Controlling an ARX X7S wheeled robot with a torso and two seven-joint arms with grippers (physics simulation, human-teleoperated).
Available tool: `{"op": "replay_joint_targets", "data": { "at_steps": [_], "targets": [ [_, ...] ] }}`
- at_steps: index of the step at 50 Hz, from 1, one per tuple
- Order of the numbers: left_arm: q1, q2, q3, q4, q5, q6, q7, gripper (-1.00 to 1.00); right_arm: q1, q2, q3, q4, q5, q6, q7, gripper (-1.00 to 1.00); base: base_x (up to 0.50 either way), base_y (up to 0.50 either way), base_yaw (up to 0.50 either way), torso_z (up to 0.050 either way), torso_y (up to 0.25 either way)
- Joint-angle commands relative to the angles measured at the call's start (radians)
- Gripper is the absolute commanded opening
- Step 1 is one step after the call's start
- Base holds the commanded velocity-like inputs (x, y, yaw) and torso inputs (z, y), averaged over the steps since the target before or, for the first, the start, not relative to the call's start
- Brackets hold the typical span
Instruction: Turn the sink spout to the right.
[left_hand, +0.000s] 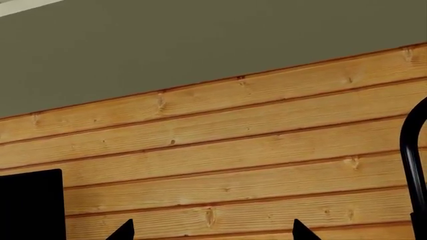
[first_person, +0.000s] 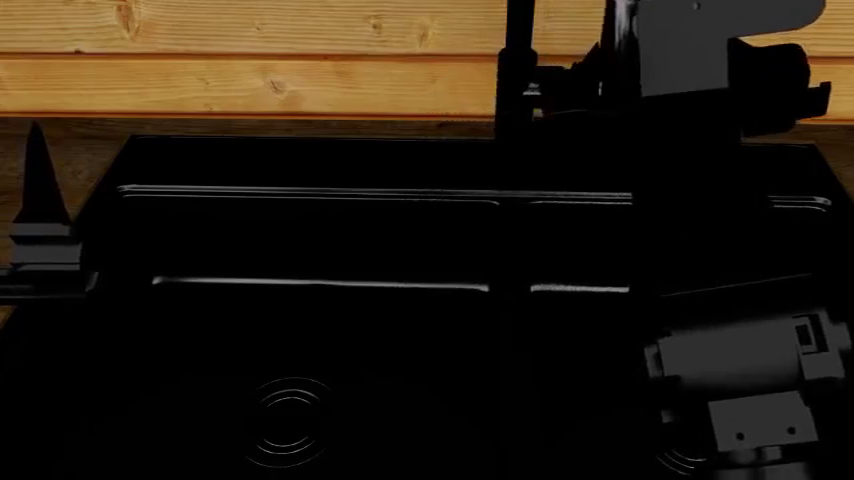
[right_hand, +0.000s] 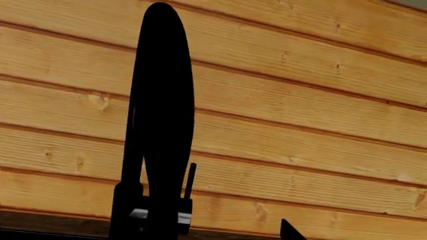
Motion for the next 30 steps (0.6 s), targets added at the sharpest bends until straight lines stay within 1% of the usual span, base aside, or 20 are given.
{"op": "replay_joint_targets", "data": {
  "at_steps": [1,18,24,30],
  "targets": [
    [0.000,-0.002,0.002,-0.003,-0.002,0.001,-0.002,1.00,0.061,0.004,-0.010,0.116,-0.028,-0.061,-0.007,1.00,0.00,0.00,0.00,0.000,0.000],
    [-0.001,-0.005,0.004,0.001,-0.004,0.003,-0.008,1.00,0.116,-0.008,-0.026,0.303,-0.055,-0.162,-0.022,1.00,0.00,0.00,0.00,0.000,0.000],
    [-0.002,-0.007,0.006,0.002,-0.004,-0.001,-0.011,1.00,0.188,-0.030,-0.037,0.504,-0.077,-0.272,-0.039,1.00,0.00,0.00,0.00,0.000,0.000],
    [-0.003,-0.008,0.007,0.001,-0.006,-0.004,-0.012,1.00,0.229,-0.035,-0.045,0.589,-0.088,-0.319,-0.048,1.00,0.00,0.00,0.00,0.000,0.000]
  ]
}}
